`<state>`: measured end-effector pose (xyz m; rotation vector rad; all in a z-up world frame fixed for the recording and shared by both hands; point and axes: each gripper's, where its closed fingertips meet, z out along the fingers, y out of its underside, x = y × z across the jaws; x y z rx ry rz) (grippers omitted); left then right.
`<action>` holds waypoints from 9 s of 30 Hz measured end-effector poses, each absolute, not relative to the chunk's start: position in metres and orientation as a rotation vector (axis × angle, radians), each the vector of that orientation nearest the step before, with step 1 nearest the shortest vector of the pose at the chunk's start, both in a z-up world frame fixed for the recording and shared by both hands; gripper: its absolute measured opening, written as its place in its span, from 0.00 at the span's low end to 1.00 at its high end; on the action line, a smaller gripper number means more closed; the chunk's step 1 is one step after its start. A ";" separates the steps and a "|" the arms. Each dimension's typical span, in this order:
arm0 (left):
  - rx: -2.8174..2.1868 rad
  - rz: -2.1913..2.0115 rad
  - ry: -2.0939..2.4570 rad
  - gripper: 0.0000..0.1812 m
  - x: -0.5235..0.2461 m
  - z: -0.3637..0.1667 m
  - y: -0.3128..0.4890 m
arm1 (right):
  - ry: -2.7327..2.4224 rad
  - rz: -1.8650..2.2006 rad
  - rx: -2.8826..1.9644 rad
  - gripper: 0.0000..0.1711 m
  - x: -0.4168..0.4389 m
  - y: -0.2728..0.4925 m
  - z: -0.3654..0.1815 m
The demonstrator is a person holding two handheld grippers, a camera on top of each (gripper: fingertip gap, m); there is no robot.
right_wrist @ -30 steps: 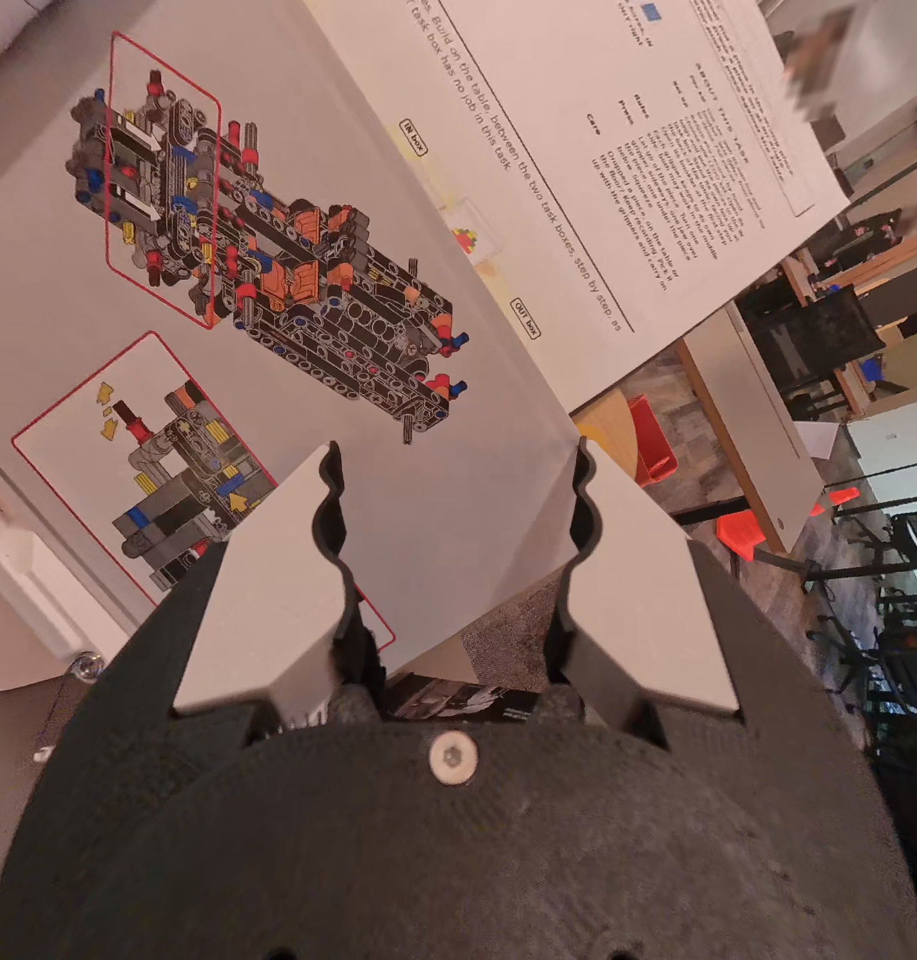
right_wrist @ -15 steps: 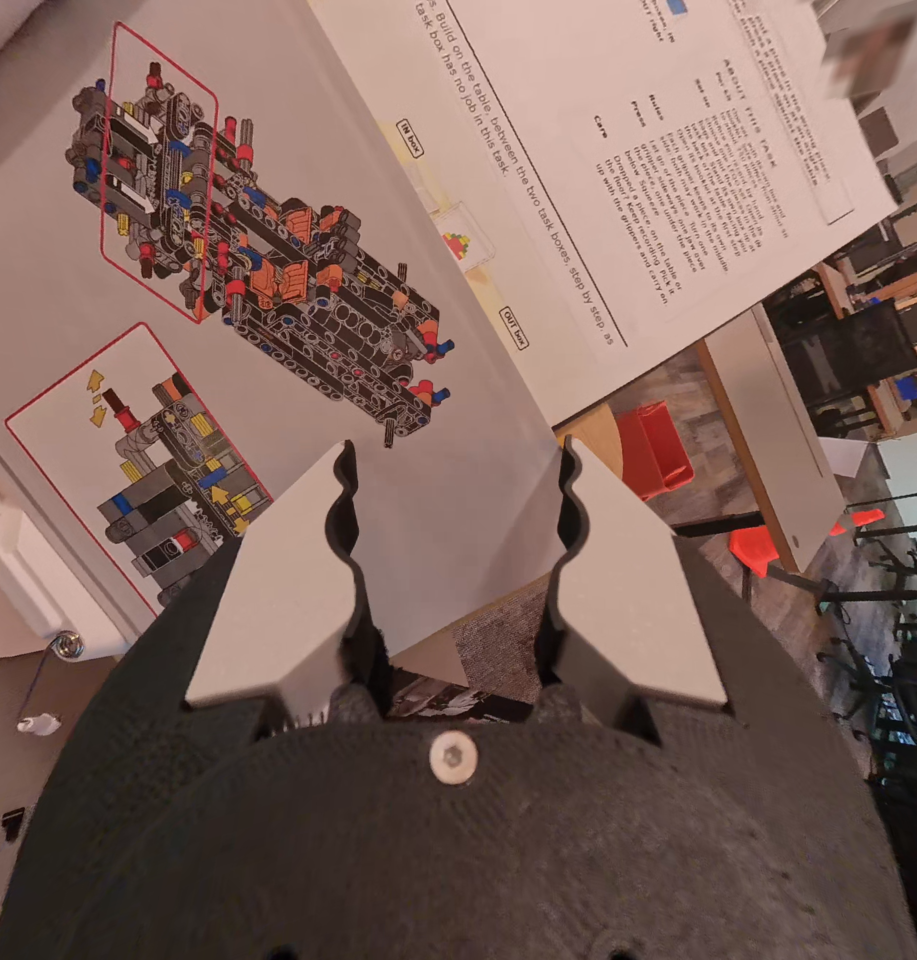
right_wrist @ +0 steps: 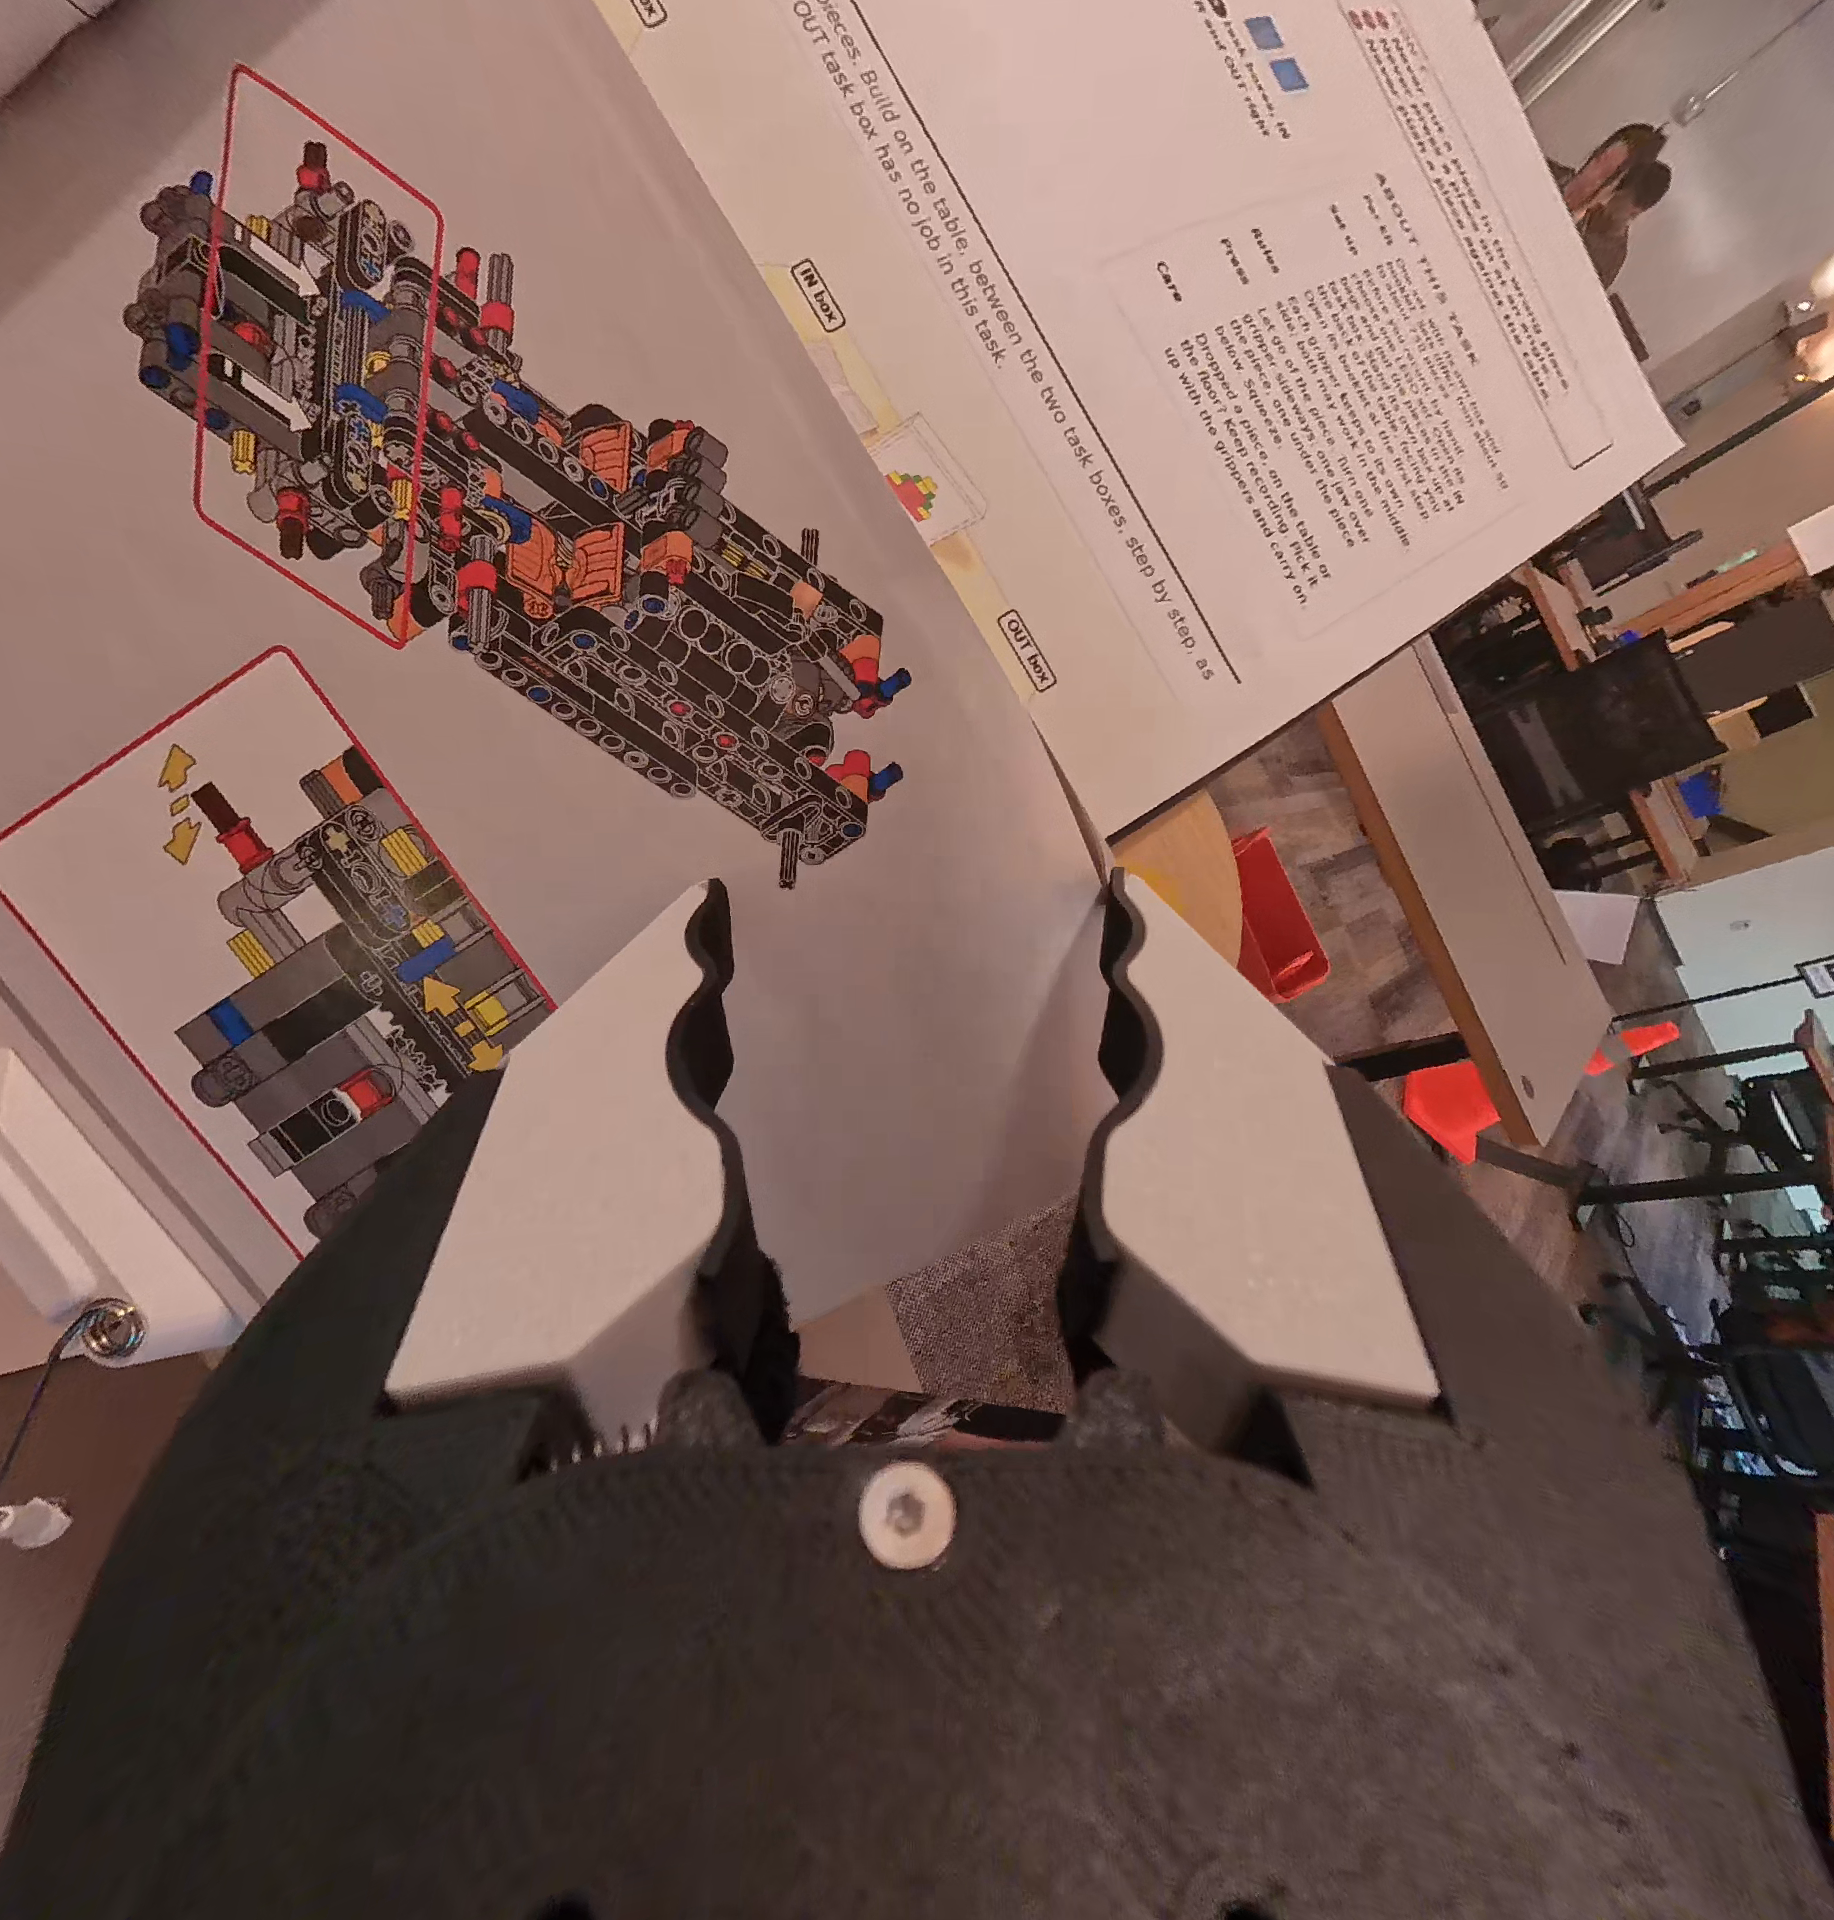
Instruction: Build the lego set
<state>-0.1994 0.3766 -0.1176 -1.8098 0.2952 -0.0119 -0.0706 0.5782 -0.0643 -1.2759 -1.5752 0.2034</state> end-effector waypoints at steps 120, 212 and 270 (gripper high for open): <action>-1.321 -1.018 0.335 0.09 -0.054 -0.018 0.348 | -1.302 0.692 -0.898 0.03 -0.062 0.341 -0.028; -1.082 -1.405 0.440 0.06 -0.034 0.006 0.356 | -1.150 1.590 -0.874 0.00 -0.037 0.349 0.000; -1.815 -0.275 0.361 0.06 -0.061 -0.071 0.464 | -1.321 0.119 -1.104 0.54 -0.043 0.535 -0.036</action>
